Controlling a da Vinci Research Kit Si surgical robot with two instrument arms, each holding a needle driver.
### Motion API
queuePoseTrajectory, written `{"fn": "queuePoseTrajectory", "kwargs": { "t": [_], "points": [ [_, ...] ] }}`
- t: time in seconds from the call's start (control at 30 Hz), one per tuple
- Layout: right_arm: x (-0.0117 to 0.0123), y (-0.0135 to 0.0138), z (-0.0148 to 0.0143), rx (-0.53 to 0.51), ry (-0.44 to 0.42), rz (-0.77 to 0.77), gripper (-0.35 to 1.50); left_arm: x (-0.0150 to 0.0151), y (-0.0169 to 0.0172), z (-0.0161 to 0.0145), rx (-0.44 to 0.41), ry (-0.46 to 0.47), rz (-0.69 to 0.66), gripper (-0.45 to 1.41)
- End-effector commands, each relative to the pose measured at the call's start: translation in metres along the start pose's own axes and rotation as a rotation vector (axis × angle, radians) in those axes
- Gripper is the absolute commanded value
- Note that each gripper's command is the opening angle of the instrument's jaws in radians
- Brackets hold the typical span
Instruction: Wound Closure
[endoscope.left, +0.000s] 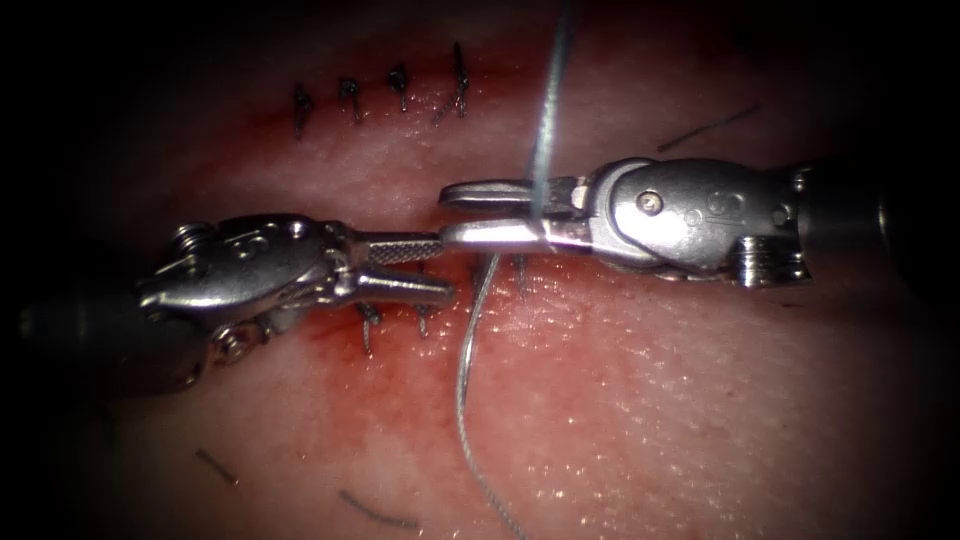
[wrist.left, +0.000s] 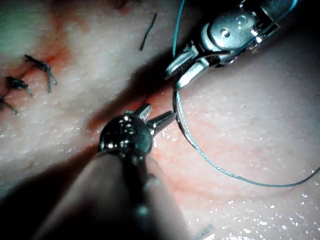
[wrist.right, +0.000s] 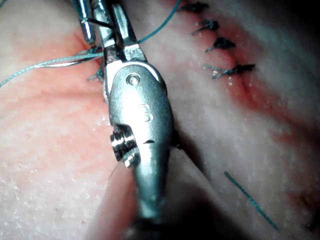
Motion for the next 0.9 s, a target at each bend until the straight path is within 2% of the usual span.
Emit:
{"fn": "queuePoseTrajectory", "kwargs": {
  "t": [0.03,0.07,0.17,0.2,0.23,0.3,0.33,0.47,0.6,0.73,0.77,0.8,0.83,0.87,0.9],
  "points": [
    [-0.0003,-0.0002,0.0009,0.0,0.005,-0.038,-0.35,-0.0012,-0.0001,0.0014,-0.002,-0.003,-0.012,0.09],
    [-0.0002,-0.0002,0.0009,0.0,0.006,-0.047,-0.35,-0.0016,0.0,0.0017,-0.028,-0.008,-0.028,0.09],
    [-0.0002,-0.0002,0.0009,-0.002,0.009,-0.069,-0.35,-0.0023,0.0005,0.002,-0.06,-0.015,-0.059,0.37],
    [-0.0002,-0.0002,0.0009,-0.002,0.009,-0.069,-0.35,-0.0023,0.0005,0.002,-0.06,-0.015,-0.059,0.37],
    [-0.0003,-0.0001,0.0009,-0.003,0.009,-0.071,-0.35,-0.0023,0.0008,0.002,-0.072,-0.017,-0.067,0.51],
    [-0.0003,-0.0001,0.0009,-0.007,0.012,-0.084,-0.35,-0.0024,0.001,0.0022,-0.081,-0.018,-0.064,0.59],
    [-0.0002,-0.0001,0.0009,-0.006,0.011,-0.083,-0.35,-0.0023,0.0011,0.0024,-0.089,-0.016,-0.062,0.69],
    [-0.0001,-0.0002,0.0009,-0.004,0.011,-0.079,-0.35,-0.0022,0.001,0.0029,-0.084,-0.016,-0.06,0.74],
    [-0.0002,-0.0003,0.0011,-0.009,0.013,-0.086,-0.35,-0.0018,0.0006,0.0034,-0.069,-0.011,-0.061,0.71],
    [-0.0002,-0.0007,0.0014,-0.009,0.016,-0.088,-0.35,-0.0014,0.0,0.0038,-0.061,-0.008,-0.067,0.54],
    [-0.0001,-0.0007,0.0015,-0.009,0.016,-0.088,-0.35,-0.0014,-0.0001,0.0039,-0.061,-0.008,-0.072,0.37],
    [-0.0001,-0.0007,0.0015,-0.009,0.016,-0.086,-0.35,-0.0016,-0.0002,0.004,-0.063,-0.009,-0.074,-0.01],
    [-0.0001,-0.0007,0.0015,-0.009,0.016,-0.086,-0.35,-0.0016,-0.0002,0.004,-0.063,-0.009,-0.074,-0.01],
    [-0.0001,-0.0006,0.0014,-0.009,0.015,-0.085,-0.35,-0.0019,-0.0001,0.0041,-0.075,-0.013,-0.07,-0.38],
    [-0.0001,-0.0006,0.0014,-0.009,0.015,-0.085,-0.35,-0.0019,-0.0001,0.0041,-0.075,-0.013,-0.07,-0.38]
  ]
}}
